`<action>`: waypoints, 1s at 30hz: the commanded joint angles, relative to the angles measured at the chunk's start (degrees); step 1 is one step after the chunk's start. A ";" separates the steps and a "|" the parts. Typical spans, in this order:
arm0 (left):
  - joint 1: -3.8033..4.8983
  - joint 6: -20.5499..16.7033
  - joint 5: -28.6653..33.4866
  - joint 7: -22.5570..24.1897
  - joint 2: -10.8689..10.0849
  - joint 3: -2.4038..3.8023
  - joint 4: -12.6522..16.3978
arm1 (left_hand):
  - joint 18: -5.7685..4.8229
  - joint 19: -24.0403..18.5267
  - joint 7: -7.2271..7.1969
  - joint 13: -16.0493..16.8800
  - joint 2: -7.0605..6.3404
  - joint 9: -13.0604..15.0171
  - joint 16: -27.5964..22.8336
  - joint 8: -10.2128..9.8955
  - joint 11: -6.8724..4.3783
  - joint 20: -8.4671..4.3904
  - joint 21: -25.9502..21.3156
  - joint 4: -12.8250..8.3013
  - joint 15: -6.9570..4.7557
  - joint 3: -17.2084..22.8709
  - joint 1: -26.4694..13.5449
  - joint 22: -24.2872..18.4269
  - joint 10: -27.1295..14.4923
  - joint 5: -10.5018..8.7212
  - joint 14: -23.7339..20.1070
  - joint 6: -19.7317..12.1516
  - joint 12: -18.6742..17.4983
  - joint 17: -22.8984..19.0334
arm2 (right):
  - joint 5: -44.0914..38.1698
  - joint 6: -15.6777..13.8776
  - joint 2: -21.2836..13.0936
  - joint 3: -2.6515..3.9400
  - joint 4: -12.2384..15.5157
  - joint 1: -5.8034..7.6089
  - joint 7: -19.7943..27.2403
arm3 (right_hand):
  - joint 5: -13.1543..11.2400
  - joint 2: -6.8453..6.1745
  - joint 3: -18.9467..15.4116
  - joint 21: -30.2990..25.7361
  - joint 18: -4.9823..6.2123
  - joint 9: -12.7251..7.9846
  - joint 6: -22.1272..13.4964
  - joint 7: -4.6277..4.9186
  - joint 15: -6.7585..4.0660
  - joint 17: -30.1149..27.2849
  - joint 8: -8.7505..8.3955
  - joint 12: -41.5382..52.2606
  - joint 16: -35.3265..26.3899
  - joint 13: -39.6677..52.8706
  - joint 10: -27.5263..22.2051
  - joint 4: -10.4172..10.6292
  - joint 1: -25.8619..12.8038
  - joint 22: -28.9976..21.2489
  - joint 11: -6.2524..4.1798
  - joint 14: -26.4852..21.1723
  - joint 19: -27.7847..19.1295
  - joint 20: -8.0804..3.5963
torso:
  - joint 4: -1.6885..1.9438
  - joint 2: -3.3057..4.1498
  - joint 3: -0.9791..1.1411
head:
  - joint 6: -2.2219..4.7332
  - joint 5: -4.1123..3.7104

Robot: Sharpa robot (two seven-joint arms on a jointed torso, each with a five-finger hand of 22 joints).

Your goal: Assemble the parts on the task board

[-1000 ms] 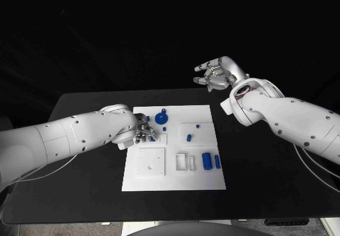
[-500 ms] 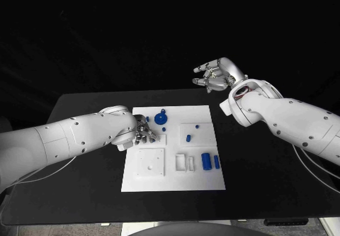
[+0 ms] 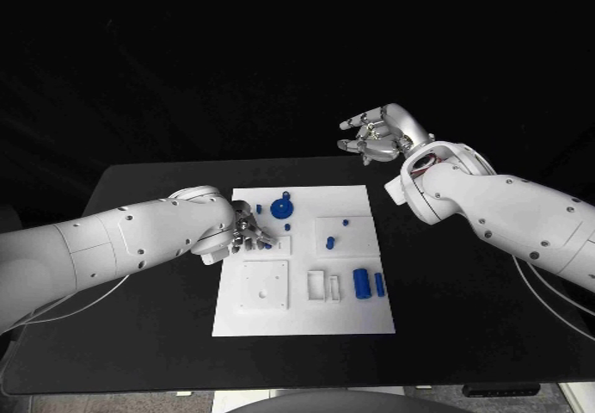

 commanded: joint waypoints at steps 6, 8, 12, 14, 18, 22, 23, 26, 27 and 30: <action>0.00 -1.22 -0.17 0.35 -1.48 0.07 1.18 | 0.13 0.28 0.03 -0.22 -5.91 -0.50 -0.44 -0.02 -0.19 -0.03 -0.45 7.81 0.11 1.28 0.10 0.12 2.70 -7.35 -0.43 1.06 -0.52 -0.50 | 0.32 0.38 -0.13 0.03 0.02 -0.27 0.43 | 0.36 0.06 -0.21 -0.44 0.30 -0.10 -0.26 0.24 -0.12 -0.11 -0.25 0.07 0.09 -0.09 -0.38 0.26 -0.57 0.33 0.05 -0.37 0.80 0.07 | 0.04 -0.04 -0.04 | 0.57 -0.01; 0.04 -0.54 -0.16 0.19 -2.18 0.32 2.03 | 0.09 0.29 0.09 -0.32 -6.56 -0.84 -0.63 -0.07 -0.15 -0.07 -0.59 8.00 0.11 0.70 -1.07 0.07 2.71 -7.66 -0.53 0.95 -0.71 -0.70 | 0.43 0.36 -0.14 0.04 -0.11 -0.33 0.45 | 0.36 0.06 -0.21 -0.44 0.30 -0.10 -0.26 0.24 -0.12 -0.11 -0.25 0.07 0.09 -0.09 -0.38 0.26 -0.57 0.33 0.05 -0.37 0.80 0.07 | 0.06 -0.03 -0.01 | 0.64 0.00; 0.40 0.46 -0.29 -0.23 -3.20 1.58 3.17 | -0.14 0.23 0.42 -0.64 -6.99 -3.13 -1.23 -0.23 0.01 -0.21 -0.94 8.12 0.12 0.33 -2.28 0.01 2.72 -7.97 -0.89 0.08 -1.26 -1.40 | 0.62 0.36 -0.12 0.04 -0.39 -0.48 0.47 | 0.36 0.06 -0.21 -0.44 0.30 -0.10 -0.26 0.24 -0.12 -0.11 -0.25 0.07 0.09 -0.09 -0.38 0.26 -0.57 0.33 0.05 -0.37 0.80 0.07 | 0.03 -0.05 0.00 | 1.01 0.19; 0.84 0.70 -0.34 -0.42 -3.57 2.21 3.36 | -0.19 0.08 1.29 -0.73 -6.89 -5.52 -1.55 -0.43 0.46 -0.27 -1.18 8.10 0.20 0.47 -2.25 -0.04 2.62 -7.96 -1.29 -2.89 -1.65 -1.66 | 0.69 0.40 -0.05 0.04 -0.54 -0.55 0.48 | 0.45 0.07 -0.31 -0.52 0.30 -0.11 -0.46 0.25 -0.12 -0.13 -0.26 0.08 0.08 -0.10 -0.36 0.30 -0.56 0.32 0.05 -0.35 0.85 0.07 | 0.02 -0.01 0.04 | 1.14 0.34; 1.98 1.01 -0.30 -0.59 -3.99 3.05 2.93 | -0.54 -0.31 2.11 -0.96 -5.86 -10.22 -2.38 -0.15 0.83 -0.58 -1.95 7.91 0.21 0.96 -1.57 -0.33 2.36 -7.83 -2.34 -5.43 -4.30 -2.79 | 0.77 0.48 0.07 0.04 -0.72 -0.64 0.48 | 0.47 0.07 -0.33 -0.54 0.30 -0.11 -0.51 0.25 -0.12 -0.14 -0.26 0.08 0.07 -0.10 -0.35 0.31 -0.56 0.32 0.05 -0.35 0.87 0.07 | -0.02 0.01 0.11 | 1.38 0.52; 3.40 1.32 0.21 -0.44 -4.05 3.59 1.56 | -0.88 -0.22 2.75 0.17 -5.55 -14.25 -2.38 -0.15 0.91 -0.81 -2.62 7.78 0.19 0.93 -1.31 -0.53 2.22 -7.83 -2.74 -7.61 -5.89 -3.80 | 0.81 0.53 0.17 0.04 -0.87 -0.69 0.48 | 0.47 0.07 -0.33 -0.54 0.30 -0.11 -0.51 0.25 -0.12 -0.14 -0.26 0.08 0.07 -0.10 -0.35 0.31 -0.56 0.32 0.05 -0.35 0.87 0.07 | -0.07 0.06 0.11 | 1.91 0.71; 3.69 1.35 0.29 -0.38 -3.98 3.67 1.12 | -0.87 -0.21 2.81 0.24 -5.51 -14.49 -2.38 -0.17 0.95 -0.81 -2.66 7.76 0.20 0.95 -1.27 -0.54 2.21 -7.82 -2.76 -7.81 -5.96 -3.86 | 0.82 0.55 0.18 0.04 -0.90 -0.69 0.47 | 0.47 0.07 -0.33 -0.54 0.30 -0.11 -0.51 0.25 -0.12 -0.14 -0.26 0.08 0.07 -0.10 -0.35 0.31 -0.56 0.32 0.05 -0.35 0.87 0.07 | -0.07 0.06 0.10 | 1.91 0.71; 4.69 1.63 0.46 -0.17 -3.31 3.86 -1.06 | -0.73 -0.02 3.43 0.80 -5.02 -17.91 -2.31 -0.05 1.28 -0.68 -2.95 7.63 0.32 1.06 -0.80 -0.58 2.25 -7.87 -2.82 -9.57 -6.40 -4.30 | 0.83 0.59 0.26 0.04 -1.01 -0.70 0.47 | 0.47 0.07 -0.33 -0.54 0.30 -0.11 -0.51 0.25 -0.12 -0.14 -0.26 0.08 0.07 -0.10 -0.35 0.31 -0.56 0.32 0.05 -0.35 0.87 0.07 | -0.06 0.10 0.09 | 2.26 0.93; 4.96 1.82 0.49 -0.08 -2.96 3.90 -1.98 | -0.72 0.04 3.54 0.98 -4.98 -18.87 -2.27 -0.13 1.31 -0.67 -3.01 7.53 0.34 1.05 -0.65 -0.55 2.24 -7.82 -2.84 -9.76 -6.51 -4.41 | 0.84 0.60 0.30 0.04 -1.05 -0.71 0.46 | 0.61 0.12 -0.40 -0.65 0.29 -0.11 -0.58 0.26 -0.13 -0.15 -0.26 0.09 0.09 -0.11 -0.34 0.35 -0.52 0.35 0.04 -0.32 0.94 0.06 | -0.07 0.12 0.11 | 2.33 0.99; 5.57 2.62 0.41 0.25 -1.67 3.96 -4.96 | -0.72 0.03 3.63 1.29 -3.74 -19.99 -2.12 -0.12 1.38 -0.65 -3.10 5.32 0.34 1.12 1.06 -0.46 2.22 -1.17 -2.92 -10.06 -6.58 -4.53 | 0.84 0.63 0.47 0.04 -1.12 -0.71 0.46 | 0.70 0.14 -0.37 -0.68 0.29 -0.11 -0.63 0.26 -0.13 -0.15 -0.26 0.08 0.08 -0.12 -0.36 0.34 -0.48 0.37 0.04 -0.32 0.96 0.06 | -0.18 0.15 0.16 | 2.53 1.00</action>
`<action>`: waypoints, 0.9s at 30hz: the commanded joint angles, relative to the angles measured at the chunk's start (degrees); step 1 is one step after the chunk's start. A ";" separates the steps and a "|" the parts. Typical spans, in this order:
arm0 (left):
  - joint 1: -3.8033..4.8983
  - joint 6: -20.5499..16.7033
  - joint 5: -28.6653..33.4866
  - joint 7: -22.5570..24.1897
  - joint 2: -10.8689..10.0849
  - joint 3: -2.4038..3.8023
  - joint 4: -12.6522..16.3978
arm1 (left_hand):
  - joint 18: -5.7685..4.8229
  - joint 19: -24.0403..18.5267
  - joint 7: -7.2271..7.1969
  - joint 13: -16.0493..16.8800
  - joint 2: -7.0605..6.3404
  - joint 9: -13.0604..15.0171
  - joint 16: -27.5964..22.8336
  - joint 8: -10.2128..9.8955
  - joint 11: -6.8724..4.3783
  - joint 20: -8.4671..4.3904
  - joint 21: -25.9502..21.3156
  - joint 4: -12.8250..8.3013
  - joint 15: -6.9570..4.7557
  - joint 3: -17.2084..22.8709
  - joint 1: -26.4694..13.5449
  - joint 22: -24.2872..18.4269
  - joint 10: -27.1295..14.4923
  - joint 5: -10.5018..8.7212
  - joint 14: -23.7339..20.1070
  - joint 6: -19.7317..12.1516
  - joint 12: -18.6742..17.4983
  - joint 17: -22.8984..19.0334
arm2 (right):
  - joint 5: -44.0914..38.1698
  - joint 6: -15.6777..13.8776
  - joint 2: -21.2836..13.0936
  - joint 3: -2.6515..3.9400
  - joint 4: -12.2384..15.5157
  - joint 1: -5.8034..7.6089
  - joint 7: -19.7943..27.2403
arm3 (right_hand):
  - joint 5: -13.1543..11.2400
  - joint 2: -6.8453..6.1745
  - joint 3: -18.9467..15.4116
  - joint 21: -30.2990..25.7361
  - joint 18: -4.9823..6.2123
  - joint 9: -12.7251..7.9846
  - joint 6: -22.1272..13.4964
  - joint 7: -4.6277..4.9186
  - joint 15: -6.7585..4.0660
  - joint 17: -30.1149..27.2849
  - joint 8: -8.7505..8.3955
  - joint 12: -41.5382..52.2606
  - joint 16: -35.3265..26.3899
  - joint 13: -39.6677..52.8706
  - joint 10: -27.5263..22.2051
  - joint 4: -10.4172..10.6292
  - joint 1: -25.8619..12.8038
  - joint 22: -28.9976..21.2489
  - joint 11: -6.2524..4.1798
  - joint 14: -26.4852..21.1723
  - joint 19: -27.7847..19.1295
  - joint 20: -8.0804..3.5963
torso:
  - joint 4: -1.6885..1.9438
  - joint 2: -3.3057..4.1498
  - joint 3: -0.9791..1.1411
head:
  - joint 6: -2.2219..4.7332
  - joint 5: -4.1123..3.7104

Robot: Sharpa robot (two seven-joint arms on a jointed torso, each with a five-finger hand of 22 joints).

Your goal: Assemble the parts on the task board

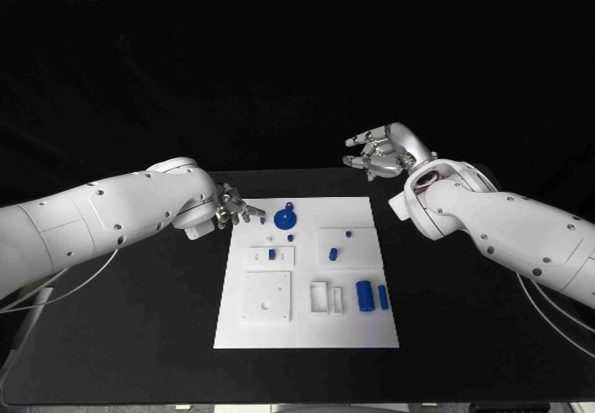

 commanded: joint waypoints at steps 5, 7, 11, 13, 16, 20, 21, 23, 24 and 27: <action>1.00 3.86 0.13 1.23 3.49 0.12 -6.98 | -0.73 -0.06 0.06 0.69 2.78 -1.88 0.40 0.10 0.34 -0.06 -0.38 -5.26 0.19 -1.49 0.56 0.38 2.00 8.45 -0.88 -0.87 -0.49 -0.28 | 0.11 0.57 0.45 0.03 -0.15 -0.05 0.48 | 0.20 0.15 -0.21 -0.30 0.28 -0.08 -0.51 0.04 -0.11 -0.11 -0.26 0.07 0.05 -0.07 -0.37 0.24 -0.65 0.35 0.06 -0.35 0.96 0.08 | -0.42 0.21 0.12 | 0.68 0.31; 1.10 4.75 0.08 1.48 4.52 0.13 -8.81 | -0.73 -0.10 0.12 0.87 3.12 -2.19 0.50 0.11 0.38 -0.05 -0.46 -5.87 0.22 -1.64 0.29 0.48 1.96 8.55 -0.97 -1.09 -0.61 -0.38 | 0.19 0.48 0.51 0.03 -0.21 -0.05 0.52 | -0.59 0.21 -0.47 -0.41 0.27 -0.08 -0.64 0.04 -0.08 -0.13 -0.27 0.08 0.02 -0.07 -0.38 0.42 -0.77 0.30 0.08 -0.38 0.93 0.10 | -0.48 0.26 0.11 | 0.83 0.53; 1.21 7.14 0.01 1.86 6.91 0.11 -12.67 | -0.68 -0.32 1.10 0.87 3.47 -3.61 0.30 0.02 0.93 0.20 -0.71 -6.08 0.57 -1.79 -0.26 0.50 1.65 7.87 -1.40 -4.04 -1.09 -0.62 | 0.72 0.27 0.63 0.03 -0.25 -0.05 0.74 | -1.00 0.38 -1.24 -1.15 0.22 -0.10 -1.27 0.08 -0.01 -0.65 -0.28 -0.70 -0.65 -0.87 -0.37 0.81 -0.39 -0.21 0.11 -0.66 0.74 0.20 | -0.56 0.38 0.17 | 1.25 0.81; 1.22 7.94 -0.04 2.03 7.82 0.08 -14.04 | -0.48 -0.31 1.41 0.98 3.90 -6.59 0.37 0.48 1.06 0.41 -0.82 -6.48 0.72 -1.92 -0.55 0.59 1.66 7.73 -1.51 -4.62 -1.32 -0.77 | 1.02 0.20 0.68 0.03 -0.25 -0.05 0.88 | -1.01 0.34 -1.20 -1.99 0.11 -0.11 -1.38 0.09 0.04 -1.60 -0.30 -2.38 -1.98 -2.65 -0.16 0.96 -0.27 -1.08 0.07 -0.92 0.39 0.28 | -0.61 0.45 0.19 | 1.37 0.89; 1.19 9.36 -0.11 2.35 9.49 0.02 -16.50 | -0.45 -0.37 1.59 1.17 4.27 -9.68 0.43 0.94 1.23 0.50 -1.02 -7.02 0.80 -2.24 -0.92 0.73 1.57 7.47 -1.68 -5.09 -1.54 -0.98 | 1.75 0.20 0.73 0.03 -0.23 -0.04 1.10 | -1.15 0.10 -0.96 -2.75 -0.14 -0.12 -2.24 0.20 0.27 -5.30 -0.26 -7.52 -8.73 -8.31 0.92 1.40 -0.25 -6.51 0.16 -1.09 -1.86 0.64 | -0.66 0.51 0.15 | 1.38 0.91; 1.03 11.28 -0.18 2.48 11.22 -0.03 -19.32 | -0.36 -0.52 1.97 1.20 4.63 -13.02 0.29 0.91 1.46 0.71 -1.37 -7.19 1.01 -2.52 -1.45 0.78 1.29 6.83 -1.99 -5.62 -1.93 -1.27 | 2.61 0.07 0.76 0.02 -0.19 -0.04 1.45 | -0.97 -0.14 -0.77 -2.74 -0.45 -0.16 -3.08 0.38 0.82 -9.95 -0.33 -16.03 -17.89 -17.40 3.08 1.98 -0.02 -17.09 0.50 0.24 -4.02 1.23 | -0.84 0.72 0.18 | 2.18 1.26; 0.99 11.69 -0.21 2.46 11.53 -0.04 -19.87 | -0.36 -0.52 2.00 1.20 4.64 -13.52 0.27 1.03 1.49 0.73 -1.44 -7.23 1.03 -2.58 -1.54 0.80 1.26 6.71 -2.04 -5.68 -2.01 -1.33 | 2.79 0.06 0.75 0.02 -0.17 -0.04 1.53 | -1.01 -0.25 -0.83 -2.68 -0.59 -0.15 -3.05 0.39 0.96 -10.71 -0.32 -17.67 -19.87 -19.32 3.73 1.97 0.22 -19.84 0.60 0.41 -4.51 1.36 | -0.91 0.78 0.19 | 2.39 1.38; 0.91 12.65 -0.29 2.43 12.32 -0.07 -21.23 | -0.37 -0.49 2.02 1.27 4.76 -14.69 0.38 1.49 1.50 0.74 -1.62 -7.39 1.04 -2.73 -1.76 0.89 1.25 6.55 -2.13 -5.76 -2.09 -1.43 | 3.23 0.07 0.68 0.02 -0.10 -0.03 1.72 | -0.96 -0.29 -1.17 -2.25 -0.80 -0.18 -3.09 0.48 1.24 -12.56 -0.38 -21.86 -24.60 -24.02 5.31 2.19 0.38 -26.71 0.75 1.55 -4.80 1.57 | -0.97 0.83 0.21 | 2.51 1.52; 0.88 13.01 -0.32 2.42 12.62 -0.08 -21.75 | -0.38 -0.51 2.04 1.29 4.72 -14.91 0.34 1.62 1.53 0.75 -1.68 -7.35 1.04 -2.75 -1.85 0.92 1.21 6.41 -2.21 -5.79 -2.11 -1.48 | 3.36 0.07 0.65 0.03 -0.07 -0.03 1.78 | -1.02 -0.14 -1.41 -2.74 -0.97 -0.18 -3.08 0.51 1.32 -12.60 -0.38 -22.16 -25.49 -24.60 5.39 2.23 0.47 -28.48 0.88 1.56 -4.64 1.60 | -0.98 0.87 0.22 | 2.45 1.65; 0.79 14.03 -0.38 2.45 13.52 -0.16 -23.28 | -0.41 -0.54 2.09 1.39 4.79 -15.68 0.49 2.14 1.57 0.79 -1.90 -7.44 1.08 -2.75 -1.97 1.07 1.06 6.17 -2.38 -6.03 -2.15 -1.57 | 3.69 -0.01 0.56 0.03 0.04 -0.01 1.97 | -0.99 0.11 -1.96 -2.64 -1.18 -0.14 -3.14 0.52 1.52 -12.80 -0.29 -24.08 -28.43 -27.44 5.88 2.28 0.82 -34.64 1.12 2.07 -4.33 1.75 | -1.05 1.03 0.23 | 2.51 1.72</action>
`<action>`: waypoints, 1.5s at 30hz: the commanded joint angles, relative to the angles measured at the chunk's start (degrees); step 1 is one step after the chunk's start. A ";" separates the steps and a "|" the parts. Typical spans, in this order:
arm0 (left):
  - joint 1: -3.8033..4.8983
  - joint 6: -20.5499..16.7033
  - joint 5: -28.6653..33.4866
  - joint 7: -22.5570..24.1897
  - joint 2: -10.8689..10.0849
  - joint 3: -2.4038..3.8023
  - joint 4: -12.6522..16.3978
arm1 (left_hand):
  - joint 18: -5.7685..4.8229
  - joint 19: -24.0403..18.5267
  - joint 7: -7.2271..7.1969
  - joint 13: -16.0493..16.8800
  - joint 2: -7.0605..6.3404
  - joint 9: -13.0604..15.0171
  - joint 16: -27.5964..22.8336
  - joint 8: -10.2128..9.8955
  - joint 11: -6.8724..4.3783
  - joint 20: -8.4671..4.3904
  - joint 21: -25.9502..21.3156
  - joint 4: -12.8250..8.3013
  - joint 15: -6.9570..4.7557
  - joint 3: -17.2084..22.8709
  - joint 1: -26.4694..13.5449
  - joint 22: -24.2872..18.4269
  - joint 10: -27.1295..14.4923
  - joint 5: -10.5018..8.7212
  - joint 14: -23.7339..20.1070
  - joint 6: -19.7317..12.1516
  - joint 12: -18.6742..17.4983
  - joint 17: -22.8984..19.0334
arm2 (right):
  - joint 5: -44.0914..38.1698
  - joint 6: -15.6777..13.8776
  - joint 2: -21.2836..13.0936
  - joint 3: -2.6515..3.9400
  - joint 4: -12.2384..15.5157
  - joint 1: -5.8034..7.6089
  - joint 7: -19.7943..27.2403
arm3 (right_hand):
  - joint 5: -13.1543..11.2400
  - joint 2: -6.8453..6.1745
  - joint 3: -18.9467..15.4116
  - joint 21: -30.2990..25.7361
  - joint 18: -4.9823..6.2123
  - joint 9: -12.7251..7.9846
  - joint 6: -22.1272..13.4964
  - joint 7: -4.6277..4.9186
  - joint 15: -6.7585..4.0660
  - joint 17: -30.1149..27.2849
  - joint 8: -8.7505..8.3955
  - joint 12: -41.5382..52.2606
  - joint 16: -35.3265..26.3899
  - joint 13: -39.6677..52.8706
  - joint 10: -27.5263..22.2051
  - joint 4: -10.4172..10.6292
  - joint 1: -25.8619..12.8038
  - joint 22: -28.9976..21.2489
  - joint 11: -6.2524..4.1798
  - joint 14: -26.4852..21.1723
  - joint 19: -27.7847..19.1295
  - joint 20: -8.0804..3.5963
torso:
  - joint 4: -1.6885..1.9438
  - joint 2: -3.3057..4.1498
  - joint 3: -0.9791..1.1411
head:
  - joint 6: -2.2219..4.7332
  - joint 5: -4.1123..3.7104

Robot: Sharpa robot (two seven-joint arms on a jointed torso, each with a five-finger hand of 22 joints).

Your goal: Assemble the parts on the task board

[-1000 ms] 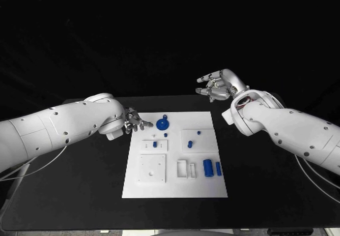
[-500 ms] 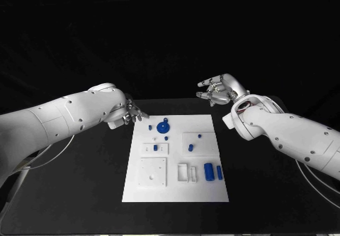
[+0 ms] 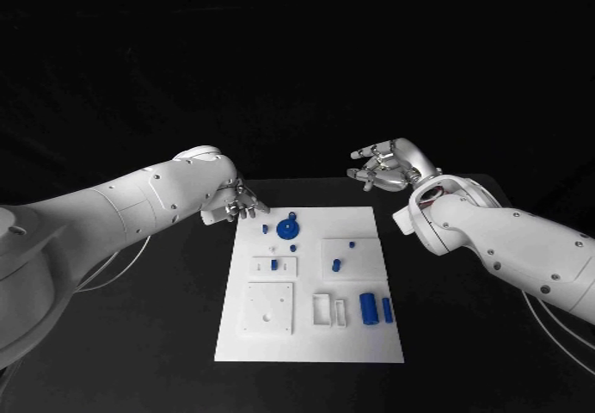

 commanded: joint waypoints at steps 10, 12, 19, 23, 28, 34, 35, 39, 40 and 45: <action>-1.00 6.61 -0.29 1.03 2.81 -0.30 -4.02 | -0.43 -0.22 0.01 0.12 1.31 -0.81 0.19 0.53 0.58 0.42 -0.53 -1.05 0.11 -0.51 -0.49 0.34 0.83 -0.13 -0.83 -0.61 -0.36 -0.17 | 1.72 -0.08 -0.09 0.07 0.79 0.11 1.53 | -0.09 0.23 -0.73 0.25 -1.37 -0.06 0.03 0.19 0.19 1.23 -0.15 -0.21 -2.67 -2.17 0.02 -0.26 0.53 -7.71 0.11 0.60 1.21 0.13 | -0.40 0.78 0.08 | -0.85 0.21; -1.32 6.73 -0.29 1.14 3.07 -0.35 -4.39 | -0.43 -0.23 0.02 0.11 1.49 -0.88 0.18 0.56 0.61 0.44 -0.61 -1.26 0.12 -0.64 -0.52 0.37 0.76 -0.10 -0.88 -0.68 -0.39 -0.21 | 1.73 -0.11 -0.11 0.09 0.85 0.13 1.53 | -0.07 0.27 -0.73 0.39 -1.39 -0.05 0.21 0.18 0.19 1.70 -0.14 -0.07 -3.21 -2.53 -0.03 -0.45 0.60 -9.25 0.10 0.75 1.44 0.11 | -0.47 0.93 0.07 | -0.78 0.22; -1.80 6.64 -0.20 1.41 3.33 -0.41 -4.99 | -0.41 -0.14 0.04 0.14 2.20 -1.13 0.27 0.72 0.62 0.46 -0.82 -1.88 0.14 -1.18 -0.75 0.53 0.70 -0.05 -0.91 -0.81 -0.33 -0.33 | 1.75 -0.20 -0.20 0.14 0.93 0.15 1.52 | -0.12 0.25 -0.73 0.38 -1.42 -0.05 0.25 0.19 0.22 1.73 -0.14 -0.10 -3.32 -2.59 -0.09 -0.52 0.66 -9.40 0.13 0.67 1.36 0.13 | -0.55 1.30 -0.02 | -0.53 0.20; -1.87 6.84 -0.11 1.49 3.37 -0.42 -5.36 | -0.42 -0.14 0.04 0.14 2.27 -1.15 0.27 0.72 0.63 0.46 -0.85 -1.90 0.14 -1.21 -0.77 0.55 0.69 -0.05 -0.92 -0.82 -0.33 -0.34 | 1.75 -0.21 -0.16 0.15 0.94 0.16 1.53 | -0.12 0.24 -0.73 0.38 -1.42 -0.05 0.23 0.20 0.22 1.74 -0.15 -0.11 -3.33 -2.61 -0.12 -0.54 0.67 -9.43 0.14 0.66 1.35 0.13 | -0.50 1.24 0.01 | -0.61 0.22; -1.90 7.02 0.11 1.65 3.43 -0.42 -5.64 | -0.43 -0.19 0.07 0.12 2.94 -1.31 0.29 0.74 0.67 0.51 -1.04 -2.31 0.18 -1.54 -0.80 0.69 0.60 -0.04 -1.04 -0.92 -0.36 -0.41 | 1.75 -0.16 -0.08 0.17 0.90 0.16 1.50 | -0.11 0.27 -0.76 0.40 -1.43 -0.04 0.32 0.20 0.24 1.77 -0.14 -0.14 -3.43 -2.67 -0.15 -0.58 0.68 -9.59 0.15 0.61 1.28 0.15 | -0.54 1.26 0.00 | -0.72 0.22; -2.02 6.16 0.30 2.24 3.53 -0.42 -5.92 | -0.45 -0.20 0.13 -0.04 4.46 -1.52 0.13 0.72 0.72 0.54 -1.38 -3.35 0.22 -2.23 -0.56 0.79 0.45 0.10 -1.15 -1.10 -0.58 -0.61 | 1.75 0.15 0.04 0.18 0.71 0.16 1.29 | -0.12 0.27 -0.79 0.39 -1.45 -0.05 0.17 0.22 0.28 1.77 -0.15 -0.17 -3.50 -2.71 -0.21 -0.57 0.62 -9.69 0.19 0.57 1.21 0.18 | -0.59 1.30 -0.02 | -0.70 0.09; -2.04 5.90 0.39 2.36 3.55 -0.42 -5.98 | -0.45 -0.15 0.13 -0.05 4.71 -1.59 0.12 0.67 0.72 0.53 -1.40 -3.49 0.22 -2.32 -0.52 0.82 0.48 0.12 -1.17 -1.15 -0.58 -0.63 | 1.75 0.18 0.06 0.18 0.68 0.16 1.26 | -0.14 0.28 -0.84 0.38 -1.46 -0.05 0.10 0.23 0.30 1.77 -0.15 -0.17 -3.55 -2.73 -0.24 -0.57 0.61 -9.75 0.20 0.54 1.17 0.19 | -0.58 1.29 -0.02 | -0.72 0.08; -2.10 4.80 0.75 2.92 3.56 -0.42 -6.27 | -0.43 -0.11 0.24 -0.07 5.96 -2.14 0.14 0.34 0.76 0.56 -1.56 -4.39 0.24 -2.50 0.14 0.92 0.42 0.50 -1.15 -1.44 -0.62 -0.68 | 1.75 0.24 0.15 0.18 0.63 0.16 1.22 | -0.14 0.28 -0.84 0.38 -1.46 -0.05 0.10 0.23 0.30 1.77 -0.15 -0.17 -3.55 -2.73 -0.24 -0.57 0.61 -9.75 0.20 0.54 1.17 0.19 | -0.58 1.26 0.03 | -0.78 0.00; -2.11 4.65 0.85 3.01 3.56 -0.42 -6.34 | -0.43 -0.10 0.24 -0.08 6.08 -2.20 0.13 0.33 0.76 0.56 -1.58 -4.50 0.24 -2.58 0.17 0.94 0.42 0.49 -1.15 -1.43 -0.62 -0.69 | 1.75 0.25 0.16 0.18 0.61 0.16 1.22 | -0.14 0.28 -0.84 0.38 -1.46 -0.05 0.10 0.23 0.30 1.77 -0.15 -0.17 -3.55 -2.73 -0.24 -0.57 0.61 -9.75 0.20 0.54 1.17 0.19 | -0.58 1.26 0.02 | -0.78 0.00; -2.14 4.31 1.33 3.39 3.57 -0.42 -6.78 | -0.44 -0.07 0.14 -0.10 7.28 -2.50 0.15 0.32 0.71 0.55 -1.70 -5.49 0.23 -2.44 1.25 1.06 0.44 0.45 -1.14 -1.33 -0.65 -0.72 | 1.75 0.30 0.20 0.19 0.54 0.16 1.17 | -0.11 0.29 -0.91 0.40 -1.45 -0.05 0.08 0.23 0.31 1.78 -0.15 -0.17 -3.61 -2.77 -0.27 -0.63 0.67 -9.89 0.21 0.52 1.13 0.21 | -0.52 1.27 -0.02 | -0.84 -0.07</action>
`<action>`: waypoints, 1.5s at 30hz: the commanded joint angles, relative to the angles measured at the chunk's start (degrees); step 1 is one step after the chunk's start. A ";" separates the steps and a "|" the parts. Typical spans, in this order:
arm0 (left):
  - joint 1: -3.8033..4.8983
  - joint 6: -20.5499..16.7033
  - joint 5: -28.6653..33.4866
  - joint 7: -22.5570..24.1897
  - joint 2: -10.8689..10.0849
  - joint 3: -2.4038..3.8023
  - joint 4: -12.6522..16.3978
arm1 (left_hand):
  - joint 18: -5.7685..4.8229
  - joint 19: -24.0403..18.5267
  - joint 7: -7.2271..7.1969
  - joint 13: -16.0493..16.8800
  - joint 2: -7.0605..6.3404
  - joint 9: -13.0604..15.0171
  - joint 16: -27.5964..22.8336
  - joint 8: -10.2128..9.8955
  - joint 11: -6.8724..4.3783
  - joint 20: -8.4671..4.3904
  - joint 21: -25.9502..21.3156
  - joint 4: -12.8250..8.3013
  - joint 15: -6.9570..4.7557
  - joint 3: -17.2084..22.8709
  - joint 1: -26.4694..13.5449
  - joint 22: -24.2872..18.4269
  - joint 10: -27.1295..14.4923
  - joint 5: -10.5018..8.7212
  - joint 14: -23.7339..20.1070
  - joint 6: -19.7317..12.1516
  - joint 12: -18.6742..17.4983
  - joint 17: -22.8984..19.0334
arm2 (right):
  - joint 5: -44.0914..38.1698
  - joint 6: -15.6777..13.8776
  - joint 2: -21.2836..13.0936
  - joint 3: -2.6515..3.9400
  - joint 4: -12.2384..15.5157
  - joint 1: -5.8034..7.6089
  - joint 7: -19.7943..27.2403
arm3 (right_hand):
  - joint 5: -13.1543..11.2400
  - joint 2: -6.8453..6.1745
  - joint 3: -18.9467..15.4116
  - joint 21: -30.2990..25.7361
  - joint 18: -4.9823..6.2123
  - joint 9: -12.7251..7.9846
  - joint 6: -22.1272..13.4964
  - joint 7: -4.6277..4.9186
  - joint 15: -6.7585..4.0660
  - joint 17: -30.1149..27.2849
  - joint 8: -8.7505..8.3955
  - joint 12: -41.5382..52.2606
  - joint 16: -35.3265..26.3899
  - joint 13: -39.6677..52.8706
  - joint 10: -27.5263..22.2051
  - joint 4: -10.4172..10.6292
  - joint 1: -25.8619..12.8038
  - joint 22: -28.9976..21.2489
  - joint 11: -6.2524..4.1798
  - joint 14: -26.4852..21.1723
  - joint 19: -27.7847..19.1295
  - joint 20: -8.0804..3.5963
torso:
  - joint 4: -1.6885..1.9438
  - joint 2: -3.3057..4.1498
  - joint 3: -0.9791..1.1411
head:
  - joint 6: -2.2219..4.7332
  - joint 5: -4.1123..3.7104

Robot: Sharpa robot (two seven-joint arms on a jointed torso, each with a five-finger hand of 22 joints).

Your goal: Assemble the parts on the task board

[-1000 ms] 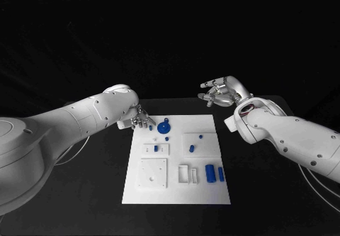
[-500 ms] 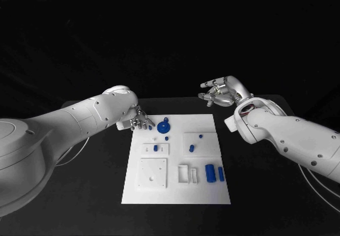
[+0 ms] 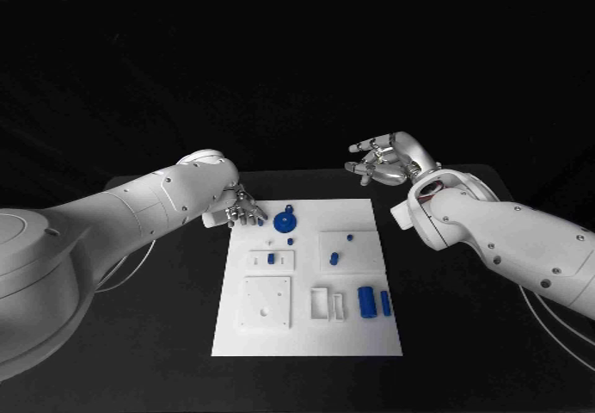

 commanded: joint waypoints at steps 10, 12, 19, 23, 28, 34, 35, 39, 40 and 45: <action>-0.06 0.18 1.37 1.87 0.24 0.01 -0.14 | -0.45 -0.09 -0.52 -0.22 1.85 -0.12 0.20 0.08 0.28 0.46 -0.41 -2.67 -0.10 0.46 4.23 0.39 0.45 0.09 -0.55 0.42 -0.32 -0.11 | 0.05 0.47 0.15 0.05 -0.03 0.01 0.31 | -0.06 0.03 -0.26 0.20 -0.63 -0.07 0.04 0.25 0.11 0.07 -0.16 0.21 -0.37 -0.14 -0.31 -0.29 0.41 -0.16 0.21 0.29 -0.08 0.15 | 0.04 0.01 -0.05 | -0.15 -0.01; -0.07 0.34 1.44 1.97 0.24 0.01 -0.13 | -0.45 -0.14 -0.50 -0.24 2.09 -0.08 0.20 0.06 0.32 0.49 -0.44 -2.83 -0.08 0.57 4.63 0.43 0.50 0.13 -0.58 0.35 -0.33 -0.13 | 0.05 0.48 0.17 0.05 -0.04 0.01 0.30 | -0.06 0.01 -0.28 0.21 -0.64 -0.06 0.02 0.25 0.12 0.07 -0.15 0.20 -0.41 -0.16 -0.33 -0.33 0.46 -0.21 0.22 0.26 -0.13 0.16 | 0.04 0.01 -0.05 | -0.15 -0.01; -0.09 0.66 1.57 2.18 0.15 0.01 -0.17 | -0.40 -0.21 -0.61 -0.31 3.10 0.18 0.30 0.14 0.30 0.57 -0.46 -3.69 -0.04 1.24 6.33 0.62 0.64 0.45 -0.57 0.44 -0.39 -0.14 | 0.05 0.52 0.18 0.05 -0.07 0.01 0.25 | -0.06 0.01 -0.28 0.21 -0.64 -0.06 0.02 0.25 0.12 0.07 -0.15 0.20 -0.41 -0.16 -0.33 -0.33 0.46 -0.21 0.22 0.26 -0.13 0.16 | 0.04 0.02 -0.01 | -0.17 -0.05; -0.10 0.46 1.59 2.20 0.08 0.01 -0.21 | -0.34 -0.19 -0.82 -0.35 3.77 0.77 0.41 0.59 0.19 0.59 -0.41 -4.29 -0.07 1.72 7.37 0.79 0.77 0.60 -0.52 0.82 -0.43 -0.14 | 0.05 0.54 0.18 0.05 -0.08 0.01 0.24 | -0.06 0.01 -0.28 0.21 -0.64 -0.06 0.02 0.25 0.12 0.07 -0.15 0.20 -0.41 -0.16 -0.33 -0.33 0.46 -0.21 0.22 0.26 -0.13 0.16 | 0.06 0.04 -0.01 | -0.16 -0.04; -0.10 -0.40 1.61 2.59 -0.06 0.01 -0.16 | -0.20 0.22 -1.25 -0.88 4.39 3.63 1.08 2.05 -0.12 0.55 -0.17 -6.13 -0.23 2.81 8.97 1.27 1.83 1.69 0.14 0.91 -0.25 0.12 | 0.05 0.55 0.22 0.05 -0.15 0.01 0.23 | -0.04 0.06 -0.36 0.24 -0.65 -0.06 0.07 0.27 0.15 0.07 -0.14 0.18 -0.47 -0.22 -0.36 -0.29 0.39 -0.32 0.25 0.24 -0.18 0.18 | 0.05 0.05 -0.01 | -0.14 -0.02; -0.11 -2.77 1.97 3.95 -0.22 0.01 0.12 | 0.93 2.73 -2.03 -3.21 2.85 8.46 3.36 3.63 -1.01 1.33 -1.04 -9.25 -0.35 5.71 8.68 2.27 2.66 12.32 2.52 3.16 4.67 1.61 | 0.05 0.59 0.28 0.05 -0.21 0.01 0.24 | -0.04 0.06 -0.36 0.24 -0.65 -0.06 0.07 0.27 0.15 0.07 -0.14 0.18 -0.47 -0.22 -0.36 -0.29 0.39 -0.32 0.25 0.24 -0.18 0.18 | 0.09 0.03 0.00 | -0.18 0.02; -0.11 -3.08 2.01 4.10 -0.25 0.01 0.19 | 1.08 3.02 -2.20 -3.59 2.62 9.33 3.78 3.74 -1.16 1.39 -1.05 -9.54 -0.43 6.11 8.29 2.58 2.64 13.30 2.96 3.48 5.55 2.19 | 0.05 0.59 0.28 0.05 -0.22 0.01 0.24 | -0.04 0.06 -0.36 0.24 -0.65 -0.06 0.07 0.27 0.15 0.07 -0.14 0.18 -0.47 -0.22 -0.36 -0.29 0.39 -0.32 0.25 0.24 -0.18 0.18 | 0.10 0.03 0.00 | -0.19 0.00; -0.11 -4.42 2.25 4.66 -0.41 0.00 0.61 | 1.90 4.28 -2.50 -9.64 1.69 16.58 4.61 1.56 -1.52 1.96 -2.35 -11.26 -0.50 9.07 5.34 5.71 2.79 15.30 4.27 4.60 9.56 5.51 | 0.05 0.60 0.32 0.05 -0.28 0.01 0.27 | -0.04 0.06 -0.36 0.24 -0.65 -0.06 0.07 0.27 0.15 0.07 -0.14 0.18 -0.47 -0.22 -0.36 -0.29 0.39 -0.32 0.25 0.24 -0.18 0.18 | 0.06 0.04 0.02 | -0.18 0.03; -0.11 -4.72 2.35 4.79 -0.45 0.00 0.72 | 2.01 4.52 -2.68 -10.55 1.50 17.33 4.87 1.06 -1.58 2.04 -2.77 -11.53 -0.55 9.31 5.15 6.32 2.78 16.11 4.65 5.09 10.23 6.21 | 0.05 0.61 0.33 0.05 -0.29 0.01 0.27 | -0.04 0.06 -0.36 0.24 -0.65 -0.06 0.07 0.27 0.15 0.07 -0.14 0.18 -0.47 -0.22 -0.36 -0.29 0.39 -0.32 0.25 0.24 -0.18 0.18 | 0.05 0.05 0.02 | -0.18 0.00; -0.11 -6.30 3.54 5.21 -0.69 0.00 1.20 | 2.00 5.74 -2.98 -14.55 0.90 19.77 5.45 -1.30 -1.86 1.82 -4.74 -12.75 -0.72 10.54 4.12 9.84 2.79 18.92 5.67 7.07 12.44 8.34 | 0.07 0.62 0.35 0.05 -0.35 0.01 0.29 | 0.08 0.09 -0.40 0.26 -0.64 -0.06 -0.03 0.27 0.14 0.08 -0.15 0.20 -0.51 -0.24 -0.37 -0.27 0.39 -0.46 0.24 0.26 -0.18 0.19 | 0.05 0.06 0.04 | -0.11 -0.02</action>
